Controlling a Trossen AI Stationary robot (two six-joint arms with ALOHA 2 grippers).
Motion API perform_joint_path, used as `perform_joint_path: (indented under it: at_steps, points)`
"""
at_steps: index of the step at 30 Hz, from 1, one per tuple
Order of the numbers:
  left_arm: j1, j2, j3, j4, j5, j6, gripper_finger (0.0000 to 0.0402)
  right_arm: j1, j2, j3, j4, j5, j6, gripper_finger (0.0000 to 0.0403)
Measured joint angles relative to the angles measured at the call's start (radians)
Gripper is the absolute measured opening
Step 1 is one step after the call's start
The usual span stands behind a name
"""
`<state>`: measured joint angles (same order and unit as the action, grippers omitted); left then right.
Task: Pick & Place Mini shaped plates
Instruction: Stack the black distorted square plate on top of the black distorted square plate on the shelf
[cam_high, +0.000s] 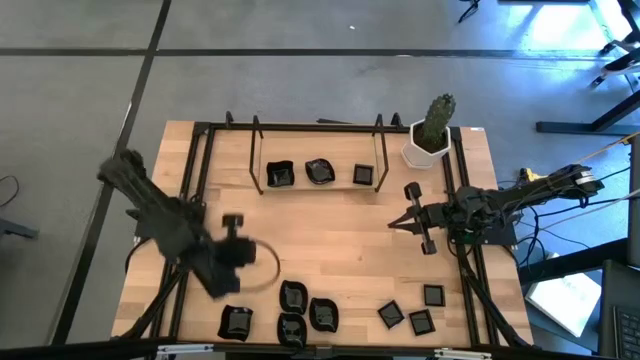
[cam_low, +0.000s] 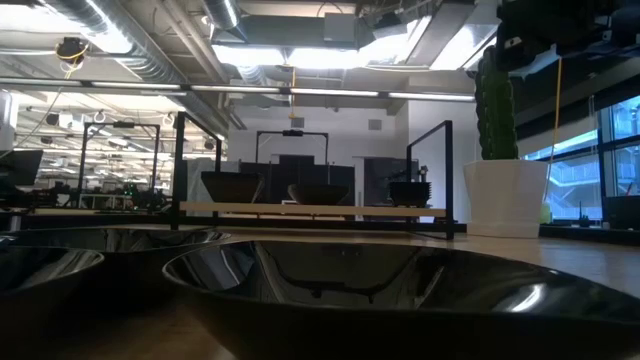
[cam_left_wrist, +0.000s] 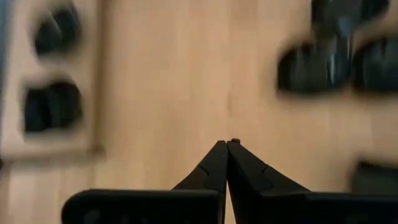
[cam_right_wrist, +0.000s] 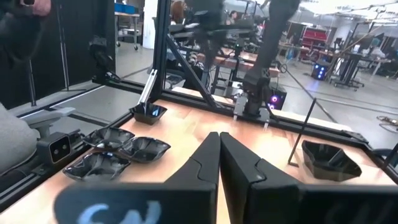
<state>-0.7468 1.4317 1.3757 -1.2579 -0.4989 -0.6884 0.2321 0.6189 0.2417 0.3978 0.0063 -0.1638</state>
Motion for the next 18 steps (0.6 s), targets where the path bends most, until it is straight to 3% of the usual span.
perform_joint_path:
  at_steps: [4, 11, 18]
  points:
    - [-0.081, 0.172, 0.087, -0.179, 0.153, -0.192, 0.0012, 0.0, 0.0, 0.0, -0.014, 0.0, 0.002, 0.0014]
    - [-0.15, 0.306, 0.094, -0.176, 0.246, -0.415, 0.007, 0.0, 0.0, 0.0, -0.014, 0.0, 0.003, 0.0014]
    - [-0.174, 0.36, 0.094, -0.076, 0.26, -0.28, 0.0158, 0.0, 0.0, 0.0, -0.014, 0.0, 0.003, 0.0014]
